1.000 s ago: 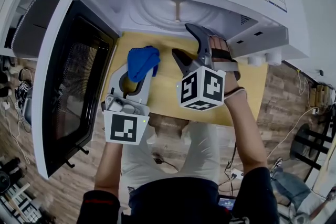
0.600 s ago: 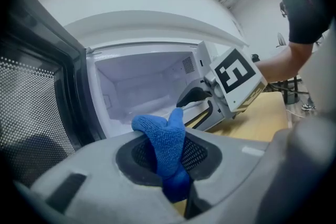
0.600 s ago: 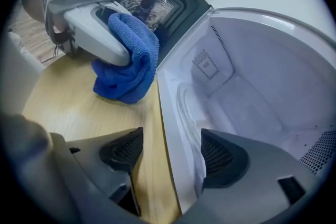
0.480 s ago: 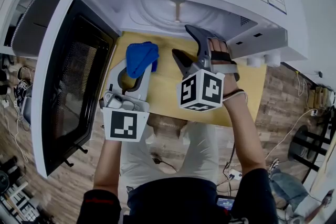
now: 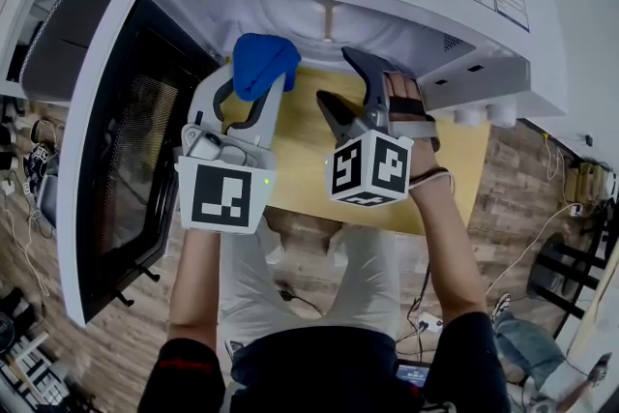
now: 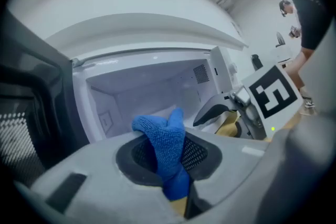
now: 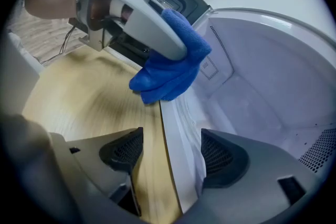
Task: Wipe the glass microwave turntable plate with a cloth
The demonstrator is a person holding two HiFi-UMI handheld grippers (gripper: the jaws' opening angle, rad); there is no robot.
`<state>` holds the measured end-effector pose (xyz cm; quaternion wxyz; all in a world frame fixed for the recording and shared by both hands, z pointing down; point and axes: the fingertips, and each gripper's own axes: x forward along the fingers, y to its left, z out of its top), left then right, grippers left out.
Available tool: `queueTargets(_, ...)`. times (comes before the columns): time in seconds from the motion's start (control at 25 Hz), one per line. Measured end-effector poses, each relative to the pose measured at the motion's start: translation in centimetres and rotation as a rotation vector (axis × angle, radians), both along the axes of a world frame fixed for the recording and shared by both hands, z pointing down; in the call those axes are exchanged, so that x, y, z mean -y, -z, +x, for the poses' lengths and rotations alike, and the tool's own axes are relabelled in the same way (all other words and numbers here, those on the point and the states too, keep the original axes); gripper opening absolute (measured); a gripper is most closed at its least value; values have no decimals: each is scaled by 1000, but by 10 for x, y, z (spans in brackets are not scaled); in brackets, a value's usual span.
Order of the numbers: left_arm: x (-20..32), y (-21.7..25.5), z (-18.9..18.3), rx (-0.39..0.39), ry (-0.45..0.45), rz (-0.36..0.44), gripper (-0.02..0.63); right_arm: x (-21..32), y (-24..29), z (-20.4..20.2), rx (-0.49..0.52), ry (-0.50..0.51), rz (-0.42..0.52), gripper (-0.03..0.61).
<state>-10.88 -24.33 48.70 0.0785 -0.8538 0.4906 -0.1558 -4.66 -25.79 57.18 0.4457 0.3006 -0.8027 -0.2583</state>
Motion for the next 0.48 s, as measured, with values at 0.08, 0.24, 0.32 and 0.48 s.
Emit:
queueTargets(0.08, 10, 9, 4, 38, -9, 30, 61, 0, 0, 0, -1, -2, 1, 302)
queueTargets(0.24, 29, 21, 14, 116, -14, 87, 61, 1, 0, 1, 4, -4, 8, 301)
queueTargets(0.32, 37, 22, 20, 127, -28, 101, 61, 0, 0, 0, 6, -2, 7, 301)
queueTargets(0.48, 52, 18, 27, 135, -44, 101, 61, 1, 0, 0, 9, 2, 10, 301)
